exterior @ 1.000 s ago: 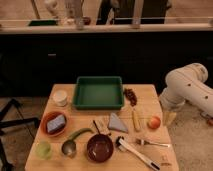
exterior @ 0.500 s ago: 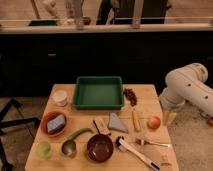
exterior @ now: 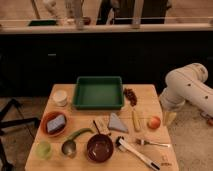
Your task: Place brush in purple bowl
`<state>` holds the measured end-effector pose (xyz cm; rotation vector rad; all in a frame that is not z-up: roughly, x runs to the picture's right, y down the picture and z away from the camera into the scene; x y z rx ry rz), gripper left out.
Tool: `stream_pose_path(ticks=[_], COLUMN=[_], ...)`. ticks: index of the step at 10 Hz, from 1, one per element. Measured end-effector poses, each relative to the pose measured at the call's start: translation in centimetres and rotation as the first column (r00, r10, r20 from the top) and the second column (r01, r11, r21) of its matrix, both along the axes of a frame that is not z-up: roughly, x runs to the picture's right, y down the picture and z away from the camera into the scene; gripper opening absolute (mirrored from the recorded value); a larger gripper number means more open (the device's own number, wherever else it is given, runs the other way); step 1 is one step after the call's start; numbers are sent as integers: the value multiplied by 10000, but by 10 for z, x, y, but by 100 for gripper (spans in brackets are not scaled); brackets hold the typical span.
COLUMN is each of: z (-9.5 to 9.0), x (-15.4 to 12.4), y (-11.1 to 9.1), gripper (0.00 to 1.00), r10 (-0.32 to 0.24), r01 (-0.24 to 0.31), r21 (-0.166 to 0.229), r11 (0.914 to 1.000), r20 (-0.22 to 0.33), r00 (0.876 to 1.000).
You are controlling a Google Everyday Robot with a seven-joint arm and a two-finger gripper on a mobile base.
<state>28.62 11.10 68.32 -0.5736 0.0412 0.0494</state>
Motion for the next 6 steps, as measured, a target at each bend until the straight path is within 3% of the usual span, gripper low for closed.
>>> stream_pose_path(ticks=[3,6], z=[-6,-27], x=[-18,-47], y=[19,65], gripper=[80,80], r10=[706,1126], r01=[-722,-1164], r21=[-357,-572], r11=[9967,9916], r20=[-438,-663], r00=[9965,9914])
